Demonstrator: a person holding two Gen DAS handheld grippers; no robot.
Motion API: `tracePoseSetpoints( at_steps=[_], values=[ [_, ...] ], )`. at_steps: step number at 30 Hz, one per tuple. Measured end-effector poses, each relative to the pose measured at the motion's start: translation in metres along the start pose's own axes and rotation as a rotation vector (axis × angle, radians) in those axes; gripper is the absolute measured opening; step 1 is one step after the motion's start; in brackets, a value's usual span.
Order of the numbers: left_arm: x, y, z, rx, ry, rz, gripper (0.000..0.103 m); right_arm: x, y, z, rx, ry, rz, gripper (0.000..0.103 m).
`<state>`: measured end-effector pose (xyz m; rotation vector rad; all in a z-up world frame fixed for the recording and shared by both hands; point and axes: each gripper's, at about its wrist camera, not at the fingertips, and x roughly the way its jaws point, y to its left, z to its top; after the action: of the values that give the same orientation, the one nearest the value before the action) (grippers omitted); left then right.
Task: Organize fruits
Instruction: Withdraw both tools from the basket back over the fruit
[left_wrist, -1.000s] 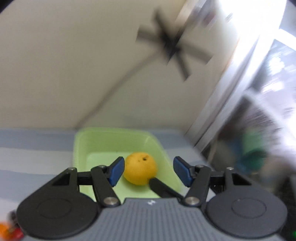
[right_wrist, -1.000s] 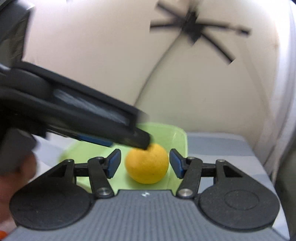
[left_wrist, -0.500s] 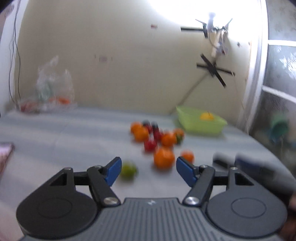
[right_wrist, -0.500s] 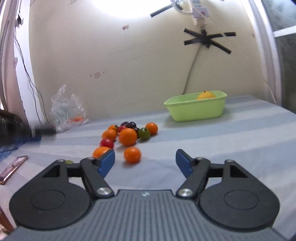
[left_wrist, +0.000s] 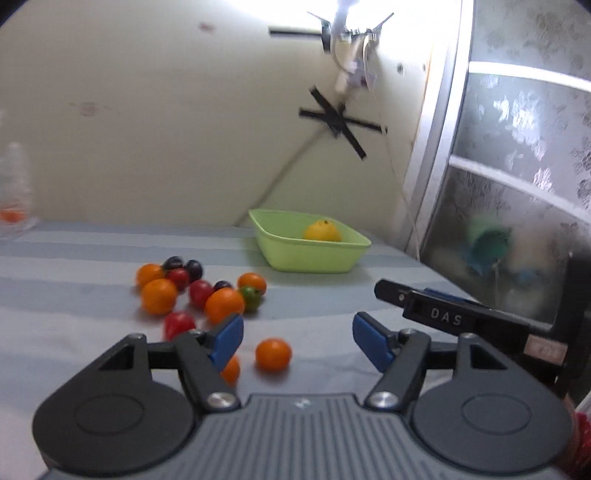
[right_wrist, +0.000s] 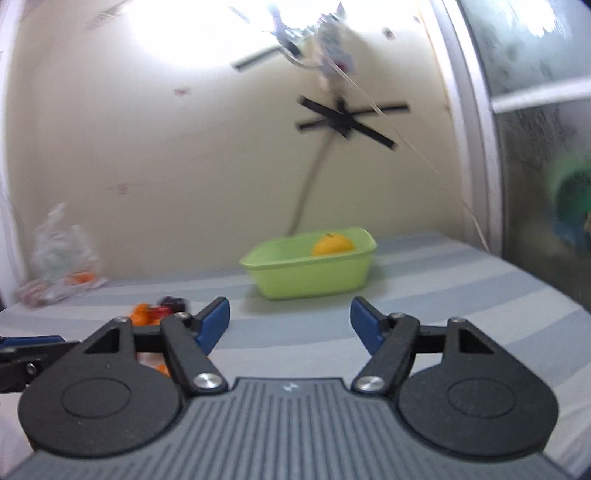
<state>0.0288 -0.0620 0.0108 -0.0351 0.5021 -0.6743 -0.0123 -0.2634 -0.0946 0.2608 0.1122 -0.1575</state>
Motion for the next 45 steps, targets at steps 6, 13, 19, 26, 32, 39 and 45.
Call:
tracePoseSetpoints(
  at_steps=[6, 13, 19, 26, 32, 39, 45],
  values=[
    [0.022, 0.014, 0.037, -0.054, 0.134, 0.035, 0.067, 0.05, -0.007, 0.031, 0.07, 0.258, -0.037, 0.07],
    [-0.001, 0.024, 0.002, -0.114, 0.192, 0.077, 0.067, 0.048, 0.024, 0.023, 0.066, 0.375, 0.056, 0.067],
    [-0.035, 0.024, -0.037, -0.157, 0.249, 0.295, 0.066, -0.007, 0.042, -0.023, 0.095, 0.21, 0.088, 0.065],
    [-0.084, 0.001, -0.047, -0.108, 0.185, 0.353, 0.072, -0.078, 0.066, -0.026, 0.108, 0.259, 0.115, 0.065],
    [-0.092, -0.011, -0.057, -0.064, 0.197, 0.389, 0.075, -0.095, 0.068, -0.029, 0.141, 0.267, 0.145, 0.065],
    [-0.095, -0.003, -0.065, -0.084, 0.198, 0.418, 0.081, -0.1, 0.074, -0.034, 0.129, 0.288, 0.17, 0.065],
    [-0.099, 0.013, -0.068, -0.118, 0.2, 0.426, 0.082, -0.097, 0.08, -0.038, 0.12, 0.294, 0.173, 0.065]
  ],
)
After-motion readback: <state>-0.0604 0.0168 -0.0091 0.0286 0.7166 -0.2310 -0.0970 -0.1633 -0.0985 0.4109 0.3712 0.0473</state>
